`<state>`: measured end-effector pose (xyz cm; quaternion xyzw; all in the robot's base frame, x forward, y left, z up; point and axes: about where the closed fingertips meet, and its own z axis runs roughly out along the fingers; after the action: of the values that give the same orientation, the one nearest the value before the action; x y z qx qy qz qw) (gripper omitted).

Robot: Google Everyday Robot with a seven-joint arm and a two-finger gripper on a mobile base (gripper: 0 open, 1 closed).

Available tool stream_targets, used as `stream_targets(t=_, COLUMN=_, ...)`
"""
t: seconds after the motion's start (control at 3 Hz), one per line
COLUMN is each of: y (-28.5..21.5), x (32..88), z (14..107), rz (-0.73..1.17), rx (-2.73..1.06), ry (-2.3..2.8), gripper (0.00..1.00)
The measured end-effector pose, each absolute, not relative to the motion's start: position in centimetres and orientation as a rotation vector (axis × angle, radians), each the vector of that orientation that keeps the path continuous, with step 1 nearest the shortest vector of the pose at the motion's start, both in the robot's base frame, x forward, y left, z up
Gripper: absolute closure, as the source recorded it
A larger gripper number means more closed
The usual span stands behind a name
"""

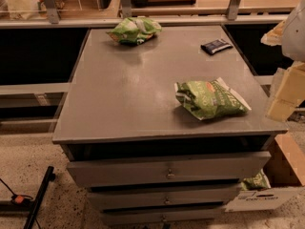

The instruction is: Move green jalapeno chip bag near green rice chip bag

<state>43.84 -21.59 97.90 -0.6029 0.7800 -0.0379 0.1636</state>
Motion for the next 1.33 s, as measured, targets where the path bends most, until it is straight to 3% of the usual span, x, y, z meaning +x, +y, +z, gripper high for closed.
stream_targets(t=1.33, y=-18.5, x=50.0, z=91.0, rz=0.044, rx=-1.67, ry=2.132, gripper=0.0)
